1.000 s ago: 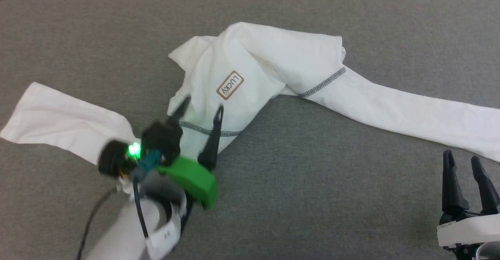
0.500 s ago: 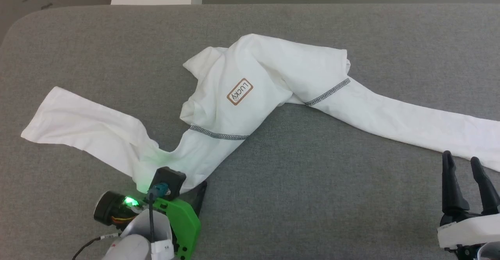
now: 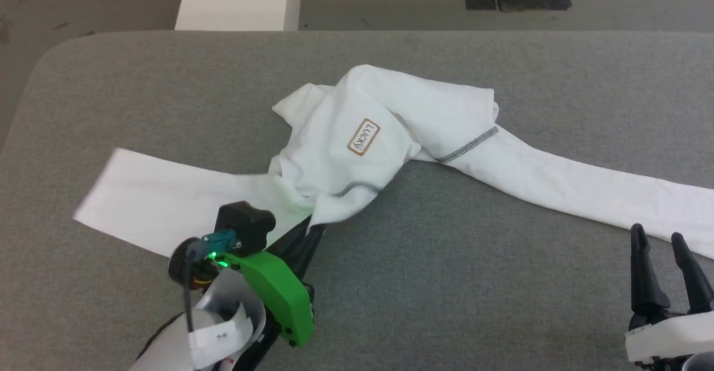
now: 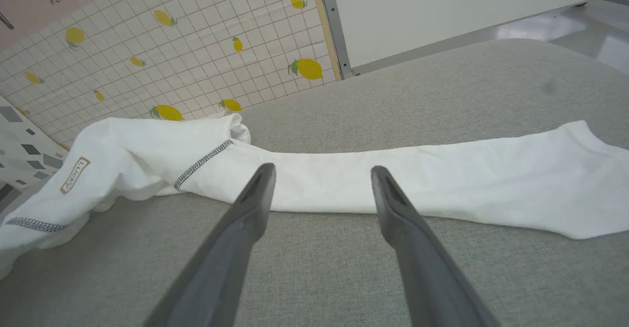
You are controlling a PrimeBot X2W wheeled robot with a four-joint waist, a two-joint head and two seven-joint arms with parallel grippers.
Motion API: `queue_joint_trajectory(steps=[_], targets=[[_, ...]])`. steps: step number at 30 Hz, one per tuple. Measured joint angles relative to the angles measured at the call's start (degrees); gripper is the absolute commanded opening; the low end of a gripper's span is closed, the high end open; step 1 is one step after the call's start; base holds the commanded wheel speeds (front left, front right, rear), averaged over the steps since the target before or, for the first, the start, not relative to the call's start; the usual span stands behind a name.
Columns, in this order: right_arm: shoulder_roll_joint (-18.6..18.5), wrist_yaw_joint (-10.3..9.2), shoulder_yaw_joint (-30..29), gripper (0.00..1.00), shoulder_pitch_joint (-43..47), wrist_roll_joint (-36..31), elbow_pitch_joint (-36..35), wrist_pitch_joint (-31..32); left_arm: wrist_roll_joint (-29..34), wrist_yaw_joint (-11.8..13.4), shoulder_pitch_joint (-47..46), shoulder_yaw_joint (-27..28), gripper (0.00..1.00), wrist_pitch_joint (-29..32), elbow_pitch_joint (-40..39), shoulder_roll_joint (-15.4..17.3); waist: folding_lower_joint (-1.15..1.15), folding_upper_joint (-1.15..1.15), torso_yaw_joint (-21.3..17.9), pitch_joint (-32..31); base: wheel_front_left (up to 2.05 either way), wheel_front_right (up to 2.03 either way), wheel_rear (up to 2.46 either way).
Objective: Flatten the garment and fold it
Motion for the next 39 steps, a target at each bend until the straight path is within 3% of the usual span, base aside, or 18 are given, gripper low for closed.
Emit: queue_joint_trajectory(steps=[4, 8, 11, 15, 18, 21, 22, 23, 24, 25, 26, 33, 39], targets=[[0.0, 0.0, 0.2, 1.0, 0.8, 0.1, 0.4, 0.0, -3.6, 0.7, 1.9, 1.6, 0.0, 3.9, -13.5, 1.7, 0.0, 0.0, 0.7, -1.6, 0.0, 0.0, 0.0], [0.0, 0.0, 0.4, 1.0, 1.6, 0.2, 0.9, 0.0, -6.9, 3.9, 5.2, 4.8, 0.0, 7.2, -25.3, 4.5, 0.0, 0.0, 1.3, -3.2, 0.0, 0.0, 0.0], [0.0, 0.0, 0.3, 1.0, 2.0, 0.3, 1.0, -0.1, -10.0, 6.8, 8.0, 9.4, 0.0, 7.3, -29.5, 5.7, 0.0, 0.0, 1.8, -4.1, 0.0, 0.0, 0.0], [0.0, 0.0, 0.5, 1.0, 2.3, 0.3, 0.9, -0.1, -7.5, 9.6, 9.9, 17.0, 0.0, 3.4, -22.4, 9.9, 0.0, 0.0, 2.5, -4.0, 0.0, 0.0, 0.0], [0.0, 0.0, 0.8, 1.0, 2.3, 0.2, 0.6, 0.4, -2.4, 10.3, 10.0, 17.8, 0.0, -0.1, -11.7, 12.0, 0.0, 0.0, 2.6, -3.2, 0.0, 0.0, 0.0], [0.0, 0.0, 1.1, 1.0, 2.3, -0.1, 0.0, 1.0, -1.8, 9.2, 9.5, 15.4, 0.0, -2.4, -3.0, 9.4, 0.0, 0.0, 2.5, -2.2, 0.0, 0.0, 0.0], [0.0, 0.0, 1.0, 1.0, 2.2, -0.3, -0.2, 1.1, -1.7, 8.4, 8.9, 14.3, 0.14, -2.8, 0.0, 8.3, 0.0, 0.0, 2.4, -1.8, 0.0, 0.0, 0.0], [0.0, 0.0, 1.0, 1.0, 2.2, -0.4, -0.4, 1.3, -1.7, 7.8, 8.2, 13.4, 0.37, -3.2, 2.2, 7.4, 0.0, 0.0, 2.3, -1.5, 0.0, 0.0, 0.0], [0.0, 0.0, 0.9, 1.0, 2.2, -0.5, -0.6, 1.6, -1.7, 7.1, 7.1, 12.6, 0.71, -3.7, 4.5, 6.3, 0.0, 0.0, 2.2, -1.0, 0.0, 0.0, 0.0], [0.0, 0.0, 0.8, 1.0, 2.1, -0.7, -0.8, 1.7, -1.7, 6.5, 6.0, 12.0, 0.96, -4.2, 6.4, 5.2, 0.0, 0.0, 2.1, -0.6, 0.0, 0.0, 0.0], [0.0, 0.0, 0.8, 1.0, 1.9, -0.8, -1.0, 1.8, -1.6, 6.1, 4.7, 11.4, 1.0, -4.6, 7.9, 4.3, 0.0, 0.0, 2.0, -0.2, 0.0, 0.0, 0.0], [0.0, 0.0, 0.2, 1.0, 1.4, -0.8, -1.5, 2.2, -1.0, 5.3, 0.5, 11.2, 1.0, -10.4, 9.7, 0.4, 0.0, 0.0, 1.8, 1.4, 0.0, 0.0, 0.0], [0.0, 0.0, 0.5, 1.0, 1.4, -0.7, -0.9, 2.1, 2.6, 9.1, 2.1, 13.3, 1.0, -18.0, 0.3, 0.1, 0.0, 0.0, 2.6, 0.7, 0.0, 0.0, 0.0]])
